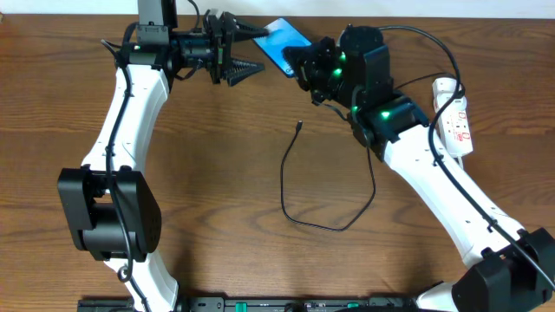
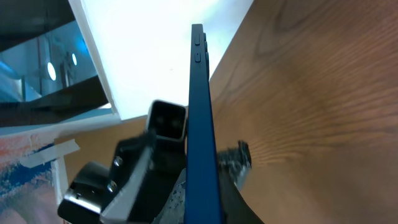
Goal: Plug charger to phone and switch on socket
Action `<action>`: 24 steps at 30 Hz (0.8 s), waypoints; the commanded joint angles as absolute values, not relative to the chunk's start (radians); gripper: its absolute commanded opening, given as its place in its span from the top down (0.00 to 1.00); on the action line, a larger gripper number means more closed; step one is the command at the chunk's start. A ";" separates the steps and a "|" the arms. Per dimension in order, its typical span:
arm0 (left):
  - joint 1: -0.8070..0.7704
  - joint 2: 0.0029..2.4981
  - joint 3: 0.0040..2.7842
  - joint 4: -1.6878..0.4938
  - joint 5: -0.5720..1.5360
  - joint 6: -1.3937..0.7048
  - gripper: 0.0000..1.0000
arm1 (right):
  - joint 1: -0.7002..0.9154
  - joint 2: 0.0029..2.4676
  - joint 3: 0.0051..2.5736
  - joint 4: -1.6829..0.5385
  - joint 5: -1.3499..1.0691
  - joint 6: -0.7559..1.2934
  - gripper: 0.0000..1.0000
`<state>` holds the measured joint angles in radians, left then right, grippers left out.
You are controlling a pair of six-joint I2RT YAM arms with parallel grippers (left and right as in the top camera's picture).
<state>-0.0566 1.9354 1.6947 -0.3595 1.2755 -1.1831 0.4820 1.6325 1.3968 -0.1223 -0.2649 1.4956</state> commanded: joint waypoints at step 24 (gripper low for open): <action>-0.098 1.909 1.706 -0.230 1.210 -1.428 0.51 | 0.528 1.638 1.404 -0.101 -0.238 1.515 0.99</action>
<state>-0.0940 1.9354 1.6947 -0.2474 1.2160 -1.3834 0.5159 1.6329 1.3968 -0.1108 -0.2512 1.5097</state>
